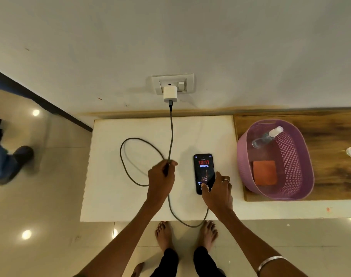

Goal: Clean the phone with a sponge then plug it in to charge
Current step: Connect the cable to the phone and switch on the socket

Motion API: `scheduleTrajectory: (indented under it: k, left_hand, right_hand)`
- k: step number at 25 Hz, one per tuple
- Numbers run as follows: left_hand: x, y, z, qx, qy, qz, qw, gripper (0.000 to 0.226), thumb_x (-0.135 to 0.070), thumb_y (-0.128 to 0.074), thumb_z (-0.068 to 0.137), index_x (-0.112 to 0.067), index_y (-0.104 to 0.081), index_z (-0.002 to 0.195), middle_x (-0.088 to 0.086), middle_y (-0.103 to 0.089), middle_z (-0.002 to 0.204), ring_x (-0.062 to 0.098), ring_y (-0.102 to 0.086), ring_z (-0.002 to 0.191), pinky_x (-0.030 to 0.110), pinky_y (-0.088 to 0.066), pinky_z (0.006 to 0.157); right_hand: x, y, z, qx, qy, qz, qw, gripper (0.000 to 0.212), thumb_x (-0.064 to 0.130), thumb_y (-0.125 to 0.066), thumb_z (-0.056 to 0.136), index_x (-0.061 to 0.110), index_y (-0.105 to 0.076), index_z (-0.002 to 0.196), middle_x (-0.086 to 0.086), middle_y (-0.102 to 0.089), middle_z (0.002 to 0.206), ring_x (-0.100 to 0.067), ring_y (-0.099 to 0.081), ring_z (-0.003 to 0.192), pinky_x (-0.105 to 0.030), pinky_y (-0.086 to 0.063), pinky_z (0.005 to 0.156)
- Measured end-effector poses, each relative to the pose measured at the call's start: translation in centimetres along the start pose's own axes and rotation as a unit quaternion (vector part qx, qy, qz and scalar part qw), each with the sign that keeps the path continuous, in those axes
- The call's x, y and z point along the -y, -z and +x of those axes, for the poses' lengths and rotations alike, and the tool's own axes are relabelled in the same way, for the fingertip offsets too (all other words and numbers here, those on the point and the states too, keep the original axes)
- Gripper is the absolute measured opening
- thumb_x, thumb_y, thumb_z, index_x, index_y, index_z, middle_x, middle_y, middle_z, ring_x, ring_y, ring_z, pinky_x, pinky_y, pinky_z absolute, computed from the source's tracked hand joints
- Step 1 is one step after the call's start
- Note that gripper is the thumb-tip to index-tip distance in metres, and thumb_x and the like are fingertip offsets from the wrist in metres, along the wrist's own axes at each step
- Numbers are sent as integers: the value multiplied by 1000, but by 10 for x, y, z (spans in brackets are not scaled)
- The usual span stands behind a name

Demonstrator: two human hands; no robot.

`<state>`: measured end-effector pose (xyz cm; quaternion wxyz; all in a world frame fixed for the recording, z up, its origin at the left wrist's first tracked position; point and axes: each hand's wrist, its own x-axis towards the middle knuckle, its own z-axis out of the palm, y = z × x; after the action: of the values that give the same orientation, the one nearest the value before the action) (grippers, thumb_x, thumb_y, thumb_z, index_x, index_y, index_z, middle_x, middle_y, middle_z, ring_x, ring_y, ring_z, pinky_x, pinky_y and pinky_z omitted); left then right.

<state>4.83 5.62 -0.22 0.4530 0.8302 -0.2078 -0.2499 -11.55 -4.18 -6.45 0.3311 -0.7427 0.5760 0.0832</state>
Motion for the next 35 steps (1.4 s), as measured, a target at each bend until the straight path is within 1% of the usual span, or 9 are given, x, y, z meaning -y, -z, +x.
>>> scheduleTrajectory:
  k: [4, 9, 15, 18, 21, 24, 26, 29, 35]
  left_hand:
    - [52, 2, -40, 38, 28, 69, 996, 11, -16, -61, 97, -20, -72, 96, -15, -59, 59, 6, -54, 48, 12, -43, 51]
    - [82, -3, -49, 86, 73, 233, 966, 50, -31, -73, 89, -11, -53, 131, 3, -64, 112, 19, -64, 101, 34, -57, 89]
    - [72, -11, -32, 97, 118, 197, 968, 56, 13, -64, 76, -7, -52, 127, 11, -53, 117, 30, -56, 108, 39, -55, 87]
    - [70, -12, -20, 84, 125, 181, 972, 71, 22, -54, 65, -11, -54, 129, 11, -48, 119, 31, -48, 109, 34, -47, 89]
    - [69, -13, -11, 65, 111, 226, 966, 79, 20, -53, 61, -19, -58, 129, 9, -44, 131, 33, -37, 128, 37, -30, 109]
    - [70, -15, -5, 36, 76, 280, 956, 77, 23, -55, 61, -21, -63, 124, 13, -26, 156, 40, -3, 152, 46, -6, 124]
    - [72, -14, -1, 44, 76, 242, 966, 73, 26, -54, 66, -18, -64, 123, 14, -19, 162, 37, 3, 154, 41, -17, 123]
    - [73, -10, 2, 60, 51, 204, 976, 66, 28, -53, 66, -14, -64, 115, 8, -28, 156, 30, -29, 148, 31, -51, 89]
    - [74, -4, 6, 92, 3, 253, 963, 54, 26, -58, 71, -8, -65, 112, 10, -43, 144, 30, -35, 143, 41, -59, 89]
  right_hand:
    - [-4, -3, 0, 0, 4, -4, 1000, 65, 33, -66, 83, 15, -35, 137, -13, -41, 132, -31, -47, 118, -40, -55, 77]
    - [-10, -5, 0, 1, 15, -11, 1000, 67, 36, -66, 83, 16, -33, 139, -12, -38, 135, -31, -44, 120, -42, -55, 77]
    - [-19, -12, -11, -5, 26, -11, 1000, 75, 42, -67, 82, 19, -29, 142, -12, -38, 136, -29, -44, 119, -40, -55, 76]
    - [-17, -20, -20, -4, 38, -8, 999, 88, 47, -68, 80, 19, -20, 148, -11, -36, 135, -28, -44, 119, -39, -55, 77]
    - [-8, -29, -24, 3, 38, -33, 999, 107, 58, -69, 75, 14, -8, 151, -11, -29, 139, -28, -40, 121, -38, -54, 83]
    - [4, -36, -23, -8, 30, -49, 998, 119, 64, -70, 70, 11, -3, 152, -13, -25, 142, -29, -36, 122, -38, -52, 89]
    - [12, -39, -19, -17, 19, -43, 999, 121, 62, -73, 69, 9, -3, 153, -14, -24, 143, -29, -35, 123, -38, -53, 91]
    - [22, -41, -10, -35, 14, -30, 999, 118, 54, -77, 70, 7, -7, 152, -14, -26, 141, -29, -34, 121, -39, -54, 89]
    - [35, -36, 14, -32, 26, -18, 999, 115, 40, -79, 70, 8, -6, 152, -16, -26, 140, -30, -31, 121, -38, -51, 90]
